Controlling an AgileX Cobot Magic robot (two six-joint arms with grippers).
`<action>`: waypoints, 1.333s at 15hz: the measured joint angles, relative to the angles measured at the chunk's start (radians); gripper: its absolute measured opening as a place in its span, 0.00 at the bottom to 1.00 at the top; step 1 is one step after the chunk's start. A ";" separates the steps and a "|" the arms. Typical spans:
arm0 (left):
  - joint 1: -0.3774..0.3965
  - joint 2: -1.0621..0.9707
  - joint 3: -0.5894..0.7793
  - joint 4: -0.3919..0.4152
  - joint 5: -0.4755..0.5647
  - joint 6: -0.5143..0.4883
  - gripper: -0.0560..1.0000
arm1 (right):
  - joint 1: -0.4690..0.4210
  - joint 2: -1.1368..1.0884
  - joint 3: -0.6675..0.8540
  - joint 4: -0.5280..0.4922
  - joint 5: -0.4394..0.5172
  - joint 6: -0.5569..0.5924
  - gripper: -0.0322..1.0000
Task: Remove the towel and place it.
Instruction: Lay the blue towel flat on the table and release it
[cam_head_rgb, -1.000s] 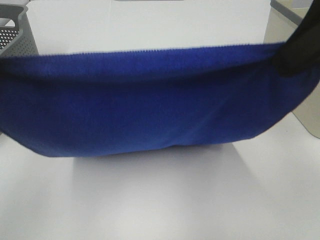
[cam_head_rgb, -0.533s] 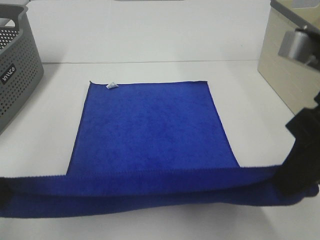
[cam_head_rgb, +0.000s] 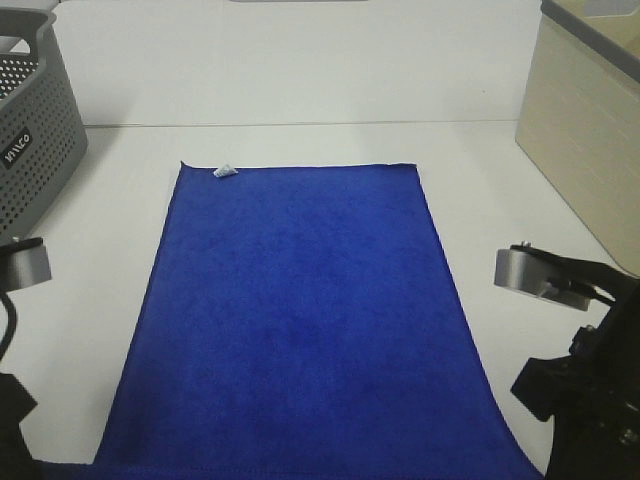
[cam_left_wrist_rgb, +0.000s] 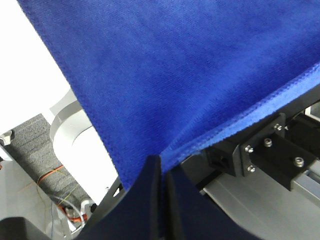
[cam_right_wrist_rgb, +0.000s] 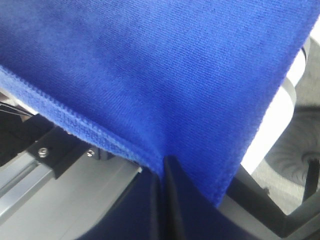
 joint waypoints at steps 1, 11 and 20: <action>0.000 0.051 0.000 -0.008 -0.021 0.025 0.05 | -0.001 0.047 0.000 -0.002 -0.013 -0.014 0.05; 0.000 0.442 -0.002 -0.081 -0.117 0.200 0.05 | -0.001 0.448 -0.001 -0.002 -0.125 -0.107 0.05; 0.001 0.446 -0.002 -0.059 -0.123 0.207 0.07 | -0.001 0.478 -0.001 0.013 -0.124 -0.141 0.05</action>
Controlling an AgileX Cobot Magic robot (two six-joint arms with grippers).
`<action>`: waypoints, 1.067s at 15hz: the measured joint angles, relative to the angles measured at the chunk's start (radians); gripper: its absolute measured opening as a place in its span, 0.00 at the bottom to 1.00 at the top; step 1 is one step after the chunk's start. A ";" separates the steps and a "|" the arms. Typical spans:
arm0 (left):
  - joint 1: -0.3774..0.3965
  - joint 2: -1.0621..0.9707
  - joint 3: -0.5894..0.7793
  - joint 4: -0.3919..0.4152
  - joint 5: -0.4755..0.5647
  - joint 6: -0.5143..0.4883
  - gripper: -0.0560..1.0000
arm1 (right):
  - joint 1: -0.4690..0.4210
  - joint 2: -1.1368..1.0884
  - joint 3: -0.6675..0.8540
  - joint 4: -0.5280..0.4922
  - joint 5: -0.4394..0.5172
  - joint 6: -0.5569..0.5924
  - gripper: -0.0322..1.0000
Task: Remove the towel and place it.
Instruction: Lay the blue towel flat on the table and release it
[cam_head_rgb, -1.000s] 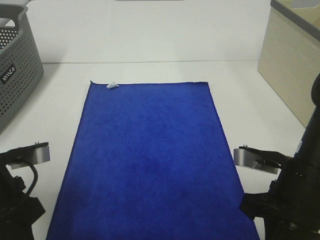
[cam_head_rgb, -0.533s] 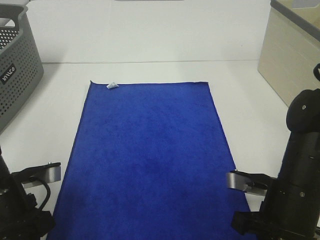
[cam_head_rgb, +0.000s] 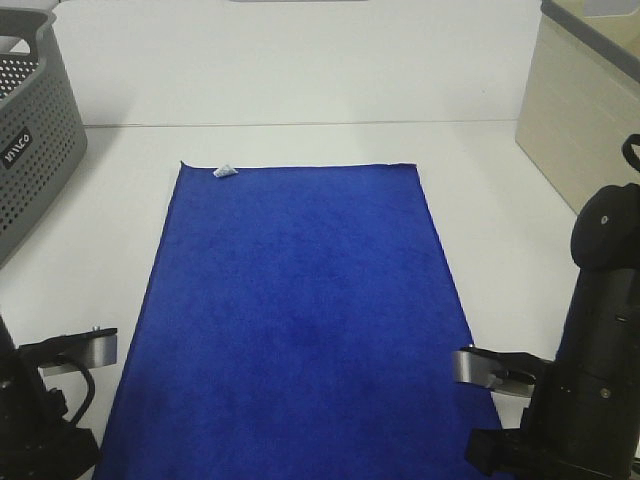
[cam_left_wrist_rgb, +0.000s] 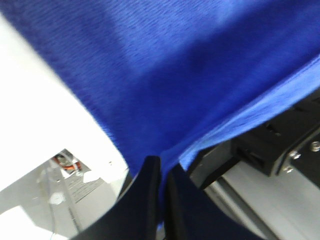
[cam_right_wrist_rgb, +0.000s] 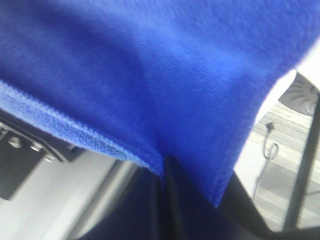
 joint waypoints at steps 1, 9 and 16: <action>0.004 0.000 0.002 0.025 0.001 0.000 0.08 | -0.002 0.000 0.003 -0.019 0.000 -0.002 0.05; 0.006 0.000 0.005 0.091 0.025 0.000 0.42 | -0.004 0.006 0.011 0.006 0.005 -0.008 0.56; 0.006 -0.021 -0.062 0.073 0.124 -0.024 0.54 | -0.004 -0.019 -0.111 0.009 0.091 -0.008 0.67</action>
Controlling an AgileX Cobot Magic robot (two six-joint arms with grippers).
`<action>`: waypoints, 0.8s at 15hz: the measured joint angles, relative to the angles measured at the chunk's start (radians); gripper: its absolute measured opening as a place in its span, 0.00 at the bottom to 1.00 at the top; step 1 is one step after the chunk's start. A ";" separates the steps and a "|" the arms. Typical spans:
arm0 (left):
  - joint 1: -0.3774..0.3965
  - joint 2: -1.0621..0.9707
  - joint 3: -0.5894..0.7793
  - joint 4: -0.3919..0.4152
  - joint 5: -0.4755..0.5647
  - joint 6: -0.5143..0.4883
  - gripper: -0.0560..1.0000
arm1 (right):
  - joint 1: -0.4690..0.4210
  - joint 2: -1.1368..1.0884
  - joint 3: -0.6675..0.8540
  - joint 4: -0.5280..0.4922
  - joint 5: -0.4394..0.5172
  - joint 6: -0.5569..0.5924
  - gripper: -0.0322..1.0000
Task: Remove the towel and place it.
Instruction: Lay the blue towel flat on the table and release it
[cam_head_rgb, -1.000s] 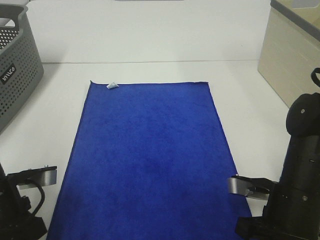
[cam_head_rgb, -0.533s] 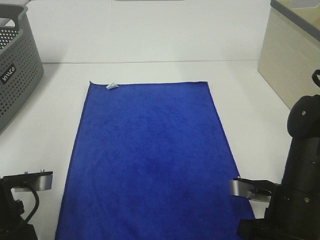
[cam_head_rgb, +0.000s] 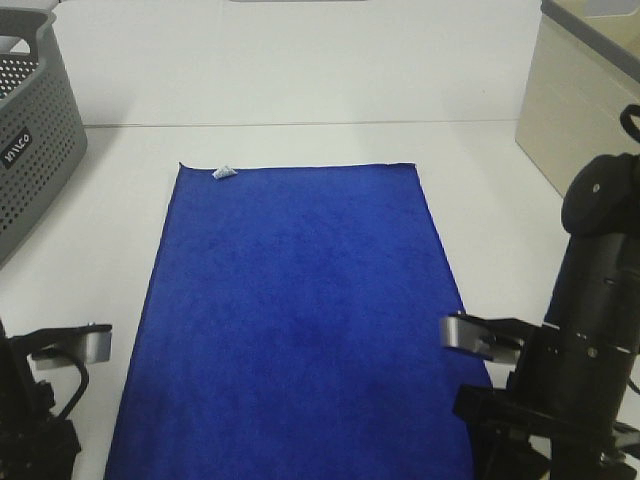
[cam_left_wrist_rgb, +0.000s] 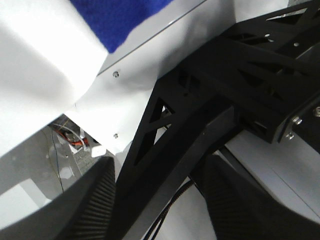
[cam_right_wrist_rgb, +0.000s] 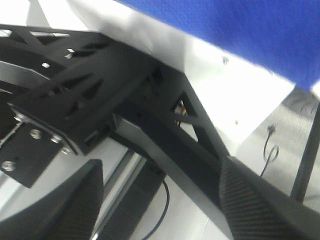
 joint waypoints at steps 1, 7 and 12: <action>0.000 -0.021 -0.033 -0.002 0.004 -0.004 0.54 | 0.000 -0.024 -0.043 -0.005 0.008 0.001 0.67; 0.000 -0.119 -0.298 0.117 -0.003 -0.166 0.62 | 0.000 -0.147 -0.315 -0.175 0.017 0.201 0.71; 0.000 -0.121 -0.510 0.269 -0.052 -0.298 0.69 | -0.004 -0.157 -0.537 -0.378 0.029 0.303 0.86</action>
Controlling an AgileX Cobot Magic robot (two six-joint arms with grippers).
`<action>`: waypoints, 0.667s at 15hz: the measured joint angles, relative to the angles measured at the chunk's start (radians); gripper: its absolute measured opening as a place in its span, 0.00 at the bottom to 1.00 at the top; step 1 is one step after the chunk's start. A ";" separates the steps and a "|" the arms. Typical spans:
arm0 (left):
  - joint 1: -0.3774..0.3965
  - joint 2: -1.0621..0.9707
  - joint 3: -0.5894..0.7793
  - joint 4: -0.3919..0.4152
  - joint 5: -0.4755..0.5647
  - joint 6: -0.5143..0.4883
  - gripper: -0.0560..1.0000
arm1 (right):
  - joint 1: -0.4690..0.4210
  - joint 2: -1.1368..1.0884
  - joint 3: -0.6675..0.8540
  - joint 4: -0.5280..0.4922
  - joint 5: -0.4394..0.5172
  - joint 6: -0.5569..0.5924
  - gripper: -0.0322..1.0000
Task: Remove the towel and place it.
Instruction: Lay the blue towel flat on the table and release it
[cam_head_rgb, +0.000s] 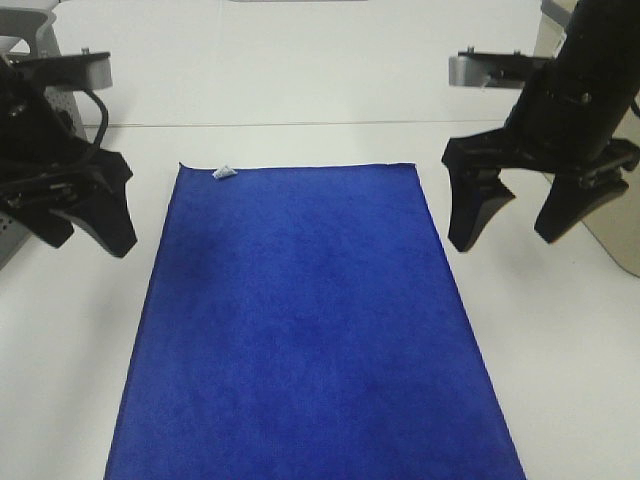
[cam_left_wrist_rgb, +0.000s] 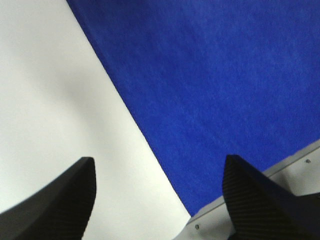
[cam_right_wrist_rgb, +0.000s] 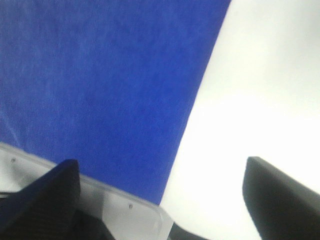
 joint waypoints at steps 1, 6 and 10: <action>0.000 0.000 -0.033 0.012 -0.003 -0.008 0.69 | -0.014 0.001 -0.050 -0.012 -0.010 0.013 0.86; 0.024 0.063 -0.246 0.059 -0.002 -0.043 0.69 | -0.172 0.091 -0.365 0.091 0.044 -0.097 0.85; 0.103 0.219 -0.392 0.065 -0.002 -0.053 0.69 | -0.177 0.247 -0.498 0.117 0.045 -0.133 0.85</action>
